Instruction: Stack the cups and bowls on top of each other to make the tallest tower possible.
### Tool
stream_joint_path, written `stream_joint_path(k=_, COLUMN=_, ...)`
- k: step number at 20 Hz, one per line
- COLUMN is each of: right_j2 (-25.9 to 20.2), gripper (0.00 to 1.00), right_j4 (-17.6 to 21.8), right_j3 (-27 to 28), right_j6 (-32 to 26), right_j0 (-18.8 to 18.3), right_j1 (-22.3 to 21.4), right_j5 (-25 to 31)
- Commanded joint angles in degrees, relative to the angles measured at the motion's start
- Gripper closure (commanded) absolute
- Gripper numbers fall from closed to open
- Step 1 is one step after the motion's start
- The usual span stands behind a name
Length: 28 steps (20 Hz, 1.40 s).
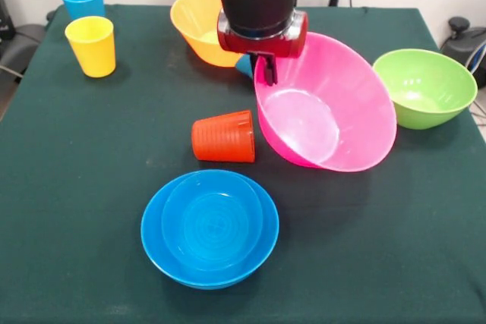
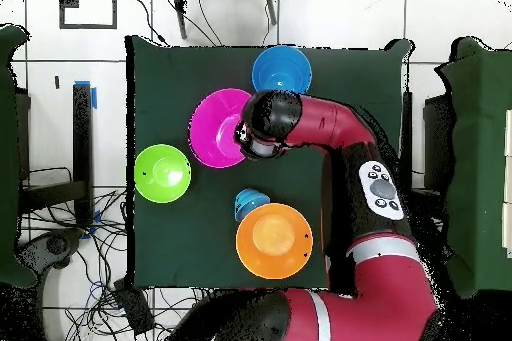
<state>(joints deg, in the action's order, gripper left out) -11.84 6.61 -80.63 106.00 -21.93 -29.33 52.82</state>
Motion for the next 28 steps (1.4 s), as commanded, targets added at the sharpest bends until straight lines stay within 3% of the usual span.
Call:
stream_joint_path(k=1, right_j2=-5.12, gripper=1.0, right_j4=0.75, right_j3=-1.31, right_j6=-6.85, right_j0=0.17, right_j1=-5.67, right_j5=8.8)
stream_joint_path(k=7, right_j2=-4.71, gripper=1.0, right_j4=0.62, right_j3=1.07, right_j6=-5.36, right_j0=1.02, right_j1=-8.14, right_j5=13.42)
stream_joint_path(k=13, right_j2=-3.94, gripper=1.0, right_j4=2.94, right_j3=2.48, right_j6=-5.91, right_j0=-0.39, right_j1=-7.04, right_j5=8.47)
stream_joint_path(k=20, right_j2=-2.04, gripper=1.0, right_j4=4.82, right_j3=5.3, right_j6=-5.97, right_j0=-0.57, right_j1=-8.15, right_j5=11.12)
stream_joint_path(k=22, right_j2=-1.98, gripper=1.0, right_j4=5.61, right_j3=7.98, right_j6=-5.62, right_j0=-0.2, right_j1=-5.61, right_j5=10.94)
stream_joint_path(k=28, right_j2=-3.47, gripper=1.0, right_j4=9.89, right_j3=24.63, right_j6=-8.71, right_j0=1.03, right_j1=5.84, right_j5=14.75)
